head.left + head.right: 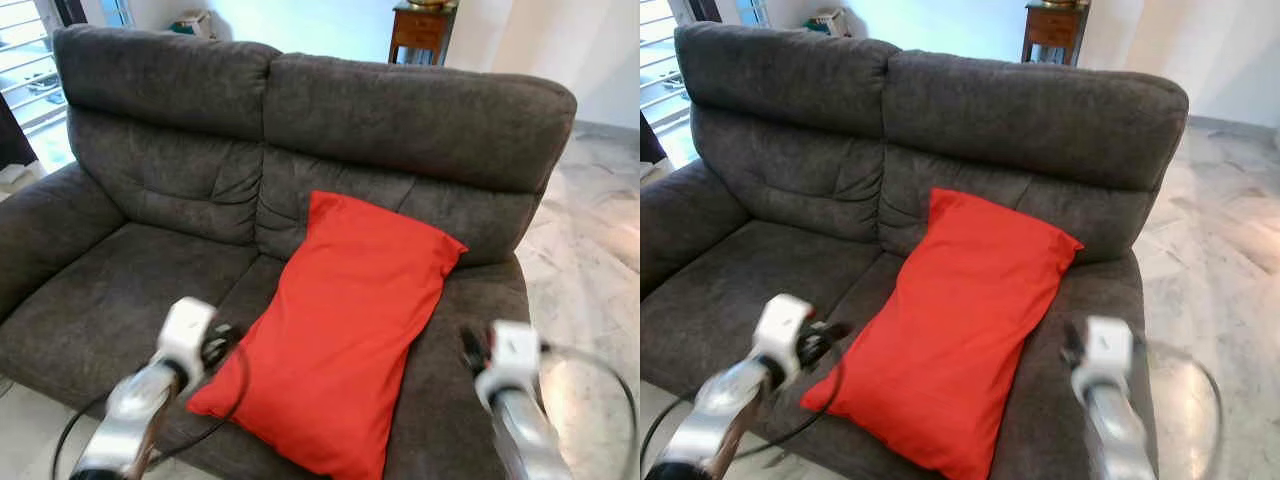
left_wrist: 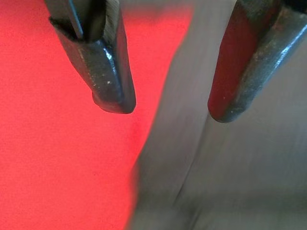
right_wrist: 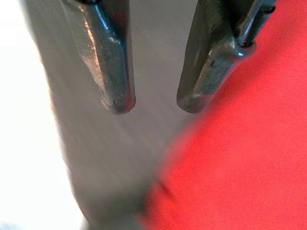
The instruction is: Move the pillow to the sofa from floor
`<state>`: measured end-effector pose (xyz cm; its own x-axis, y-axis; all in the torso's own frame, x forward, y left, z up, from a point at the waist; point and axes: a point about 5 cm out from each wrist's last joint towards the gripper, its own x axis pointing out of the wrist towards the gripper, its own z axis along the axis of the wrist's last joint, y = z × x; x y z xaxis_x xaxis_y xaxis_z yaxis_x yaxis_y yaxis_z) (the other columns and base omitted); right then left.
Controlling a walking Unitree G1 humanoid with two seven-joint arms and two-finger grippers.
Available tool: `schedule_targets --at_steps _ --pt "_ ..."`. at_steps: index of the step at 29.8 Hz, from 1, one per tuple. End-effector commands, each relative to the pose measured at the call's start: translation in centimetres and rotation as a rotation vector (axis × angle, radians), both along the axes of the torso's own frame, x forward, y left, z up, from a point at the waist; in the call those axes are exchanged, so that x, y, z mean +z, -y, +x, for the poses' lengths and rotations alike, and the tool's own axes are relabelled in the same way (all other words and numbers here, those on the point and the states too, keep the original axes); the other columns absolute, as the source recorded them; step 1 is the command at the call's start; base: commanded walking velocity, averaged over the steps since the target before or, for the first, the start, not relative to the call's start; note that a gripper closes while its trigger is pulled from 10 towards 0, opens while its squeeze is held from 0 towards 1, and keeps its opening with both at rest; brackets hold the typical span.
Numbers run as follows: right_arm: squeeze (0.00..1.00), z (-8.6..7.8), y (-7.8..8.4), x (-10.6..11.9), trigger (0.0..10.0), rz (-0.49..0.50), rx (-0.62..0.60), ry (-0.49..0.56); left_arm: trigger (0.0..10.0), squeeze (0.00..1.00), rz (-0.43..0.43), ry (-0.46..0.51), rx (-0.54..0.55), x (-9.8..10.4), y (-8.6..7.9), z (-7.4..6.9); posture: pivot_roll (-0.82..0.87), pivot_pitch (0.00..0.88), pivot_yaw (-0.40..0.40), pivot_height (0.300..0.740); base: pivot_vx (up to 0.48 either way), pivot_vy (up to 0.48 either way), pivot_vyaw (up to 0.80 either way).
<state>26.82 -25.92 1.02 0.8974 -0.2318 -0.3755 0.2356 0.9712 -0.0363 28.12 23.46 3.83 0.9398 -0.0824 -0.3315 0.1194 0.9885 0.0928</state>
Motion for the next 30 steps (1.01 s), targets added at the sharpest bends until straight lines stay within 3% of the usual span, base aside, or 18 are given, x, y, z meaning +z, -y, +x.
schedule_targets --at_steps 1,7,8,16,19,20,22,25,30 --pt "0.0 -1.3 1.1 -1.0 10.0 0.015 -0.076 -0.042 10.0 0.0 -0.003 -0.068 0.044 -1.7 -0.7 -1.4 0.07 0.082 0.02 0.74 0.0 0.0 0.0" --pt "0.0 -6.9 3.3 -4.7 10.0 0.02 -0.243 -0.215 10.0 0.0 0.079 -0.258 0.046 -5.9 -1.7 -5.1 0.06 0.041 0.046 0.74 0.0 0.0 0.0" --pt "0.0 -8.1 3.7 -5.3 10.0 0.028 -0.283 -0.24 10.0 0.0 0.133 -0.288 0.009 -6.6 -1.6 -5.6 0.05 0.022 0.051 0.74 0.0 0.0 0.0" --pt "0.0 -10.2 3.6 -6.7 10.0 0.054 -0.34 -0.325 10.0 0.0 0.185 -0.397 -0.05 -8.5 -0.7 -6.9 0.03 0.0 0.055 0.74 0.0 0.0 0.0" --pt "0.0 -10.3 2.9 -7.1 10.0 0.061 -0.315 -0.35 10.0 0.0 0.181 -0.449 -0.068 -9.2 -0.3 -7.5 0.03 0.0 0.055 0.74 0.0 0.0 0.0" --pt "0.0 -10.6 2.2 -7.6 10.0 0.059 -0.283 -0.395 10.0 0.0 0.199 -0.508 -0.096 -10.0 0.2 -8.4 0.02 0.0 0.057 0.74 0.0 0.0 0.0" --pt "0.0 -10.9 1.5 -8.1 10.0 0.045 -0.238 -0.446 10.0 0.0 0.203 -0.537 -0.1 -10.5 0.4 -8.9 0.01 0.0 0.059 0.74 0.0 0.0 0.0" --pt "0.0 -11.5 0.2 -8.9 10.0 0.053 -0.163 -0.491 10.0 0.0 0.164 -0.561 -0.031 -11.0 0.7 -9.6 0.01 0.0 0.054 0.74 0.0 0.0 0.0" --pt "0.0 -12.2 -0.7 -9.4 10.0 0.098 -0.143 -0.517 10.0 0.0 0.154 -0.593 0.003 -11.6 0.9 -10.4 0.01 0.0 0.044 0.74 0.0 0.0 0.0"
